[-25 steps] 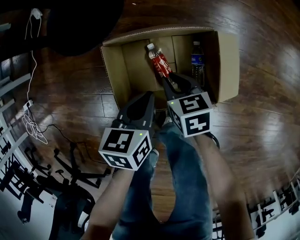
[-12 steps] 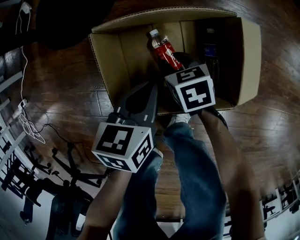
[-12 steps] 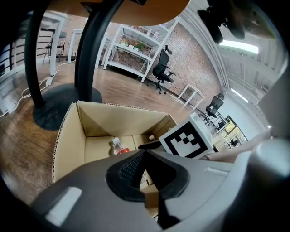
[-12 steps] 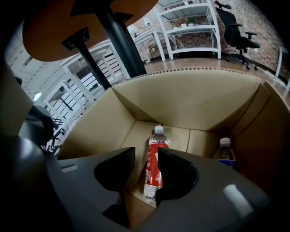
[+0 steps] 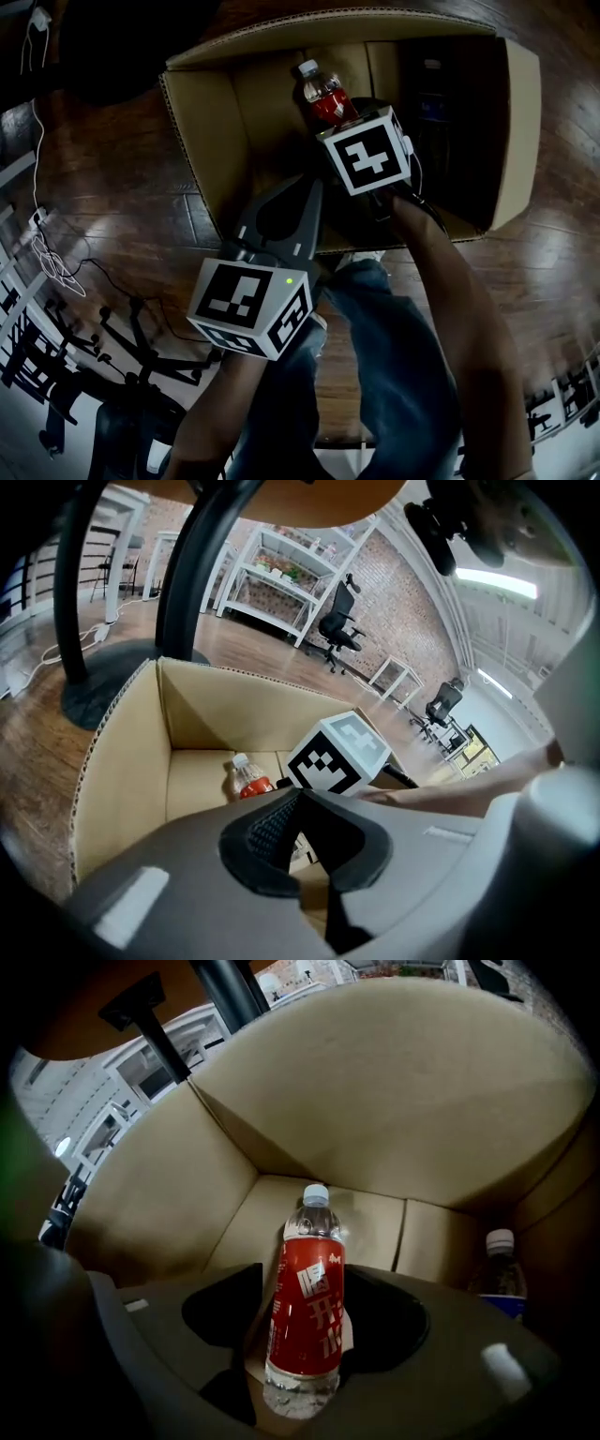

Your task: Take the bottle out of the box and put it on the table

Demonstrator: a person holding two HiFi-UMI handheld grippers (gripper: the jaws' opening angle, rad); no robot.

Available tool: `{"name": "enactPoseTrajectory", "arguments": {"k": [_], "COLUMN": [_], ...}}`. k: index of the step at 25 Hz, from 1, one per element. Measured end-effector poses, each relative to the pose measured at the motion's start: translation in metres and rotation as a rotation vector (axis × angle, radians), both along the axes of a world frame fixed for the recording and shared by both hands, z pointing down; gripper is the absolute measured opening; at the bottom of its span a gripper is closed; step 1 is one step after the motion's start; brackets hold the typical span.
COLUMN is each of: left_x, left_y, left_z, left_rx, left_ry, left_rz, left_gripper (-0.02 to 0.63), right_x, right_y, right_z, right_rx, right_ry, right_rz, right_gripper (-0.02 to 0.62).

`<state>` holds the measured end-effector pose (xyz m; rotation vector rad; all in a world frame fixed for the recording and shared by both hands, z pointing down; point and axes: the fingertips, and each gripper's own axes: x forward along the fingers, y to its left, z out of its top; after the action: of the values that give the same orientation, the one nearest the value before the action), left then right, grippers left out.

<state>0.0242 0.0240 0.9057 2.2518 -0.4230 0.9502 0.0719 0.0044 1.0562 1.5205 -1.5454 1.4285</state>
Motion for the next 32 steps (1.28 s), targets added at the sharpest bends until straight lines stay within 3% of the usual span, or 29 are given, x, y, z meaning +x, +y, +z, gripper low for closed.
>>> {"name": "enactPoseTrajectory", "arguments": {"k": [11,19,26,32], "left_x": [-0.004,-0.004,-0.007,-0.008], "left_y": [-0.003,-0.003,-0.001,-0.006], "left_z": [0.017,0.023,0.025,0.008], "left_rx": [-0.012,-0.031,-0.028,-0.014], "left_ry": [0.021,0.023,0.013,0.001], "left_rz": [0.0,0.002,0.021,0.026], "left_gripper": [-0.005,-0.005,-0.005,-0.005], "right_x": [-0.005,-0.006,-0.005,-0.008], "right_y": [-0.013,-0.013,-0.006,-0.003], "right_z": [0.037,0.05,0.046,0.013], "right_rx": [-0.098,-0.135,-0.139,-0.04], "right_ry": [0.024,0.005,0.004,0.011], "right_rz": [-0.062,-0.03,0.015,0.011], "right_gripper": [0.311,0.318,0.299,0.299]}}
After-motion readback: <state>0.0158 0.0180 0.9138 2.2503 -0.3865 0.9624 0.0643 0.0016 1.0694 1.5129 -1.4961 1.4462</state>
